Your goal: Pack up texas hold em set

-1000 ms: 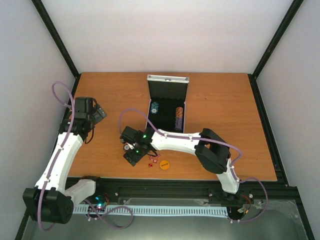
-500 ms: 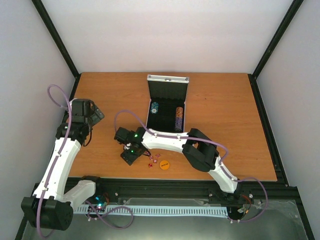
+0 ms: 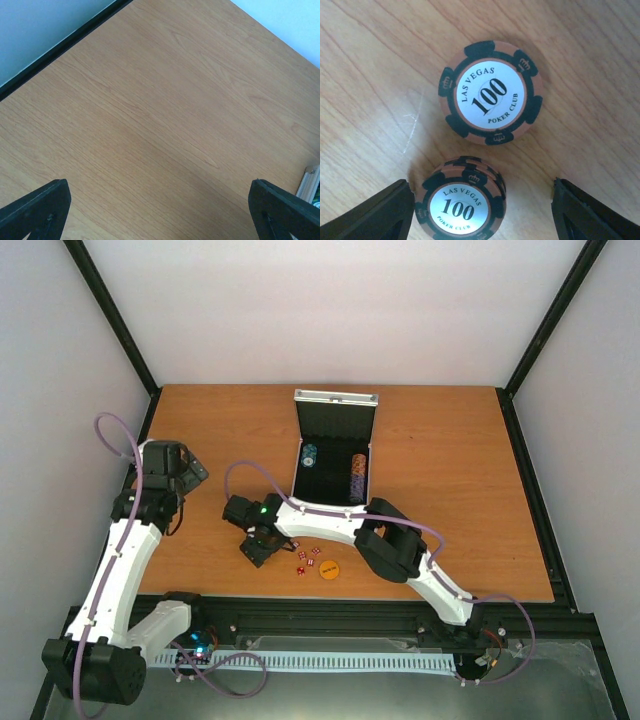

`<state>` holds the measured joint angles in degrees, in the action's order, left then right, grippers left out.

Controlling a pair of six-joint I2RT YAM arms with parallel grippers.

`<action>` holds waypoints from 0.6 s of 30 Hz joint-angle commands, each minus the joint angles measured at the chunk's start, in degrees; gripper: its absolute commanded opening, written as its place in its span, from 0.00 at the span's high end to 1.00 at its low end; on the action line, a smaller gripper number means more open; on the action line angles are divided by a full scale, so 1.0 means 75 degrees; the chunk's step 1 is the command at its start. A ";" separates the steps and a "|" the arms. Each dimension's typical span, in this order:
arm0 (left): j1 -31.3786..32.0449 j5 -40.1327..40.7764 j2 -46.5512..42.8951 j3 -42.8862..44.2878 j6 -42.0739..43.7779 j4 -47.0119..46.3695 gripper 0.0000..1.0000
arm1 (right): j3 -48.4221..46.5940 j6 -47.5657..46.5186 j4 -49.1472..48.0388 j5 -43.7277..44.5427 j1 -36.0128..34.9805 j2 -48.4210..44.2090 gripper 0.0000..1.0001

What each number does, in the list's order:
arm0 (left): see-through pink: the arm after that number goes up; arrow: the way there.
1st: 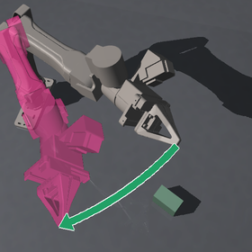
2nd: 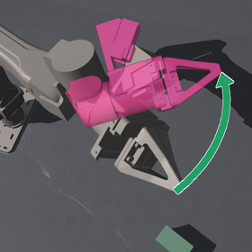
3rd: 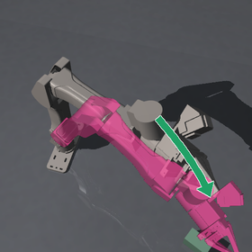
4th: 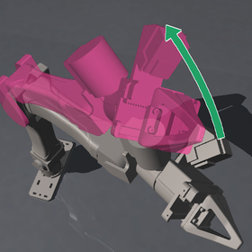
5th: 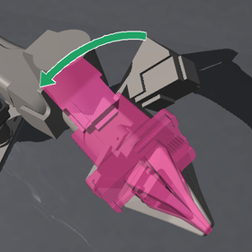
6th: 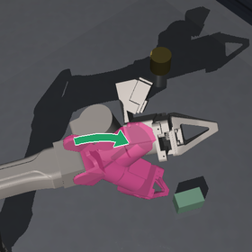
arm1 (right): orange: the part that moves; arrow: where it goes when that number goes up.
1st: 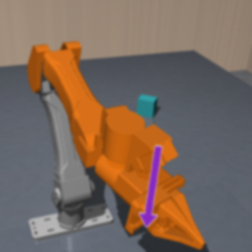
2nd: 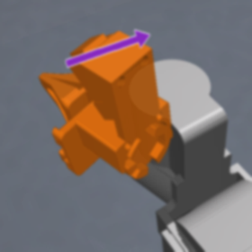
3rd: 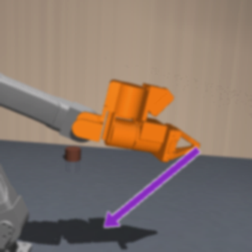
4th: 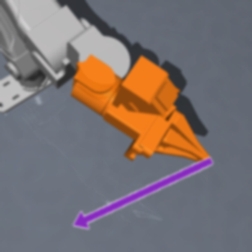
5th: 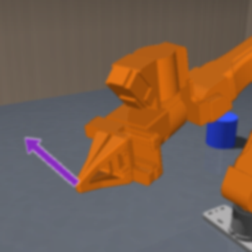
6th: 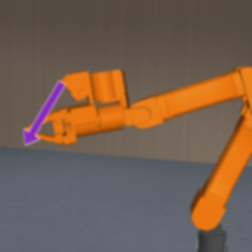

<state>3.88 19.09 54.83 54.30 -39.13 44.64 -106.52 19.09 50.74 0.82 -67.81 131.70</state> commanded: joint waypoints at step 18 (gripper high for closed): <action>-0.0044 -0.0117 -0.0305 -0.0177 0.0091 0.0026 0.00 | -0.0655 0.0429 0.0918 0.0508 -0.0461 0.0710 0.35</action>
<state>3.88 18.79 53.54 53.47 -39.13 44.64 -110.37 21.71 54.57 4.25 -69.52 133.99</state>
